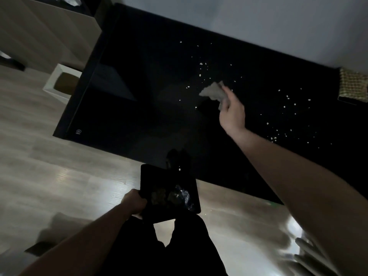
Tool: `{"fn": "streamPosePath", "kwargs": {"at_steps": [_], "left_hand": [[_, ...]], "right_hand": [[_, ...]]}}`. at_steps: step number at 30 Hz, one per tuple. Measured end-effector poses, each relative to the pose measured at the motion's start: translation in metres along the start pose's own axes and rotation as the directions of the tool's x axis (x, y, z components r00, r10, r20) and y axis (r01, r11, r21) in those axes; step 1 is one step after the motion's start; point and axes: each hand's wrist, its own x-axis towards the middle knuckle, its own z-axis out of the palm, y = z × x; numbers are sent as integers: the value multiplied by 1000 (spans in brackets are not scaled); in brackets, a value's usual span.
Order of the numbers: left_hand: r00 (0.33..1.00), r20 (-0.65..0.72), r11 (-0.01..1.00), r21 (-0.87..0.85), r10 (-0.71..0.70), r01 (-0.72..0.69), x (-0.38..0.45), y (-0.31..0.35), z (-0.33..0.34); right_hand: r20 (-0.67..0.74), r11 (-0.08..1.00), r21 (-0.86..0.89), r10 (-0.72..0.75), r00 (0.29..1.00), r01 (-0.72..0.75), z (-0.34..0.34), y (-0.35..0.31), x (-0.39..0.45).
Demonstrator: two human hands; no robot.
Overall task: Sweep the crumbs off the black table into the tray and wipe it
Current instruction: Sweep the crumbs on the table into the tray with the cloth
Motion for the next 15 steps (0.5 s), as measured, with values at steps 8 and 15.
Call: {"fn": "streamPosePath", "kwargs": {"at_steps": [8,15], "left_hand": [[999,-19,999,39,30,-29,16,-9,-5],[1000,11,999,29,22,-22,15,-8,-21]], "right_hand": [[256,878,-469,33,966,94,49,8,64],[354,858,-302,-304,885,415,79,41,-66]]}}
